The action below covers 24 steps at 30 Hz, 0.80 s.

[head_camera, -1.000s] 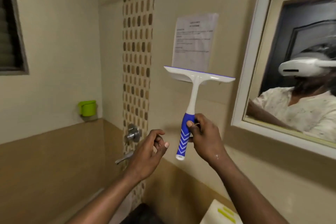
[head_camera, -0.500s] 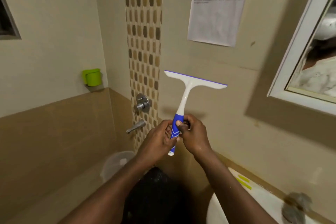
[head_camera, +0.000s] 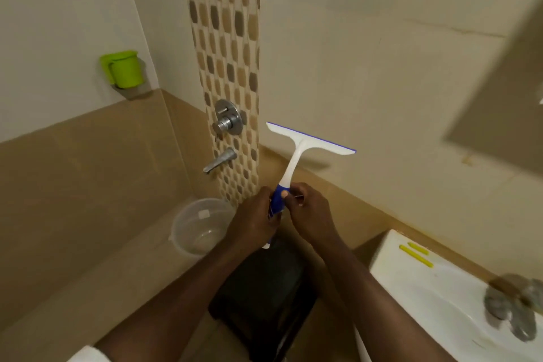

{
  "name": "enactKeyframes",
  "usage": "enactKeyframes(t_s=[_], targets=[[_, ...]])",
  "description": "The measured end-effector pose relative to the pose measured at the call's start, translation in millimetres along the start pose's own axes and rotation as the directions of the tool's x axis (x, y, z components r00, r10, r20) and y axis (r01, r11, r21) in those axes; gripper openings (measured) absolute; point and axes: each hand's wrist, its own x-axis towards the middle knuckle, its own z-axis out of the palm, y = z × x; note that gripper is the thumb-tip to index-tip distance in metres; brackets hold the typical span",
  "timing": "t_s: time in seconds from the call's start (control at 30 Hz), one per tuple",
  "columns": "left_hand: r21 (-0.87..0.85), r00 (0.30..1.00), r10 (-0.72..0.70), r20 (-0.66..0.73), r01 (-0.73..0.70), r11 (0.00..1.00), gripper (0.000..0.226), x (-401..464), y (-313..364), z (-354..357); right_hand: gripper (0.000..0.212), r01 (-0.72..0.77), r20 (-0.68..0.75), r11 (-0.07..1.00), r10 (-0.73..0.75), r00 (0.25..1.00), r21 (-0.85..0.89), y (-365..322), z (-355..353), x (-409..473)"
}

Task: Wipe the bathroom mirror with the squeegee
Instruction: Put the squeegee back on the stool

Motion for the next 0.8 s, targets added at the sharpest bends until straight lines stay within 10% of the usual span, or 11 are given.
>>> enactKeyframes(t_s=[0.8], targets=[[0.439,0.838,-0.384,0.388,0.198,0.876,0.048,42,-208,115,0.043,-0.539,-0.115,0.84,0.542,0.833,0.059,182,121,-4]])
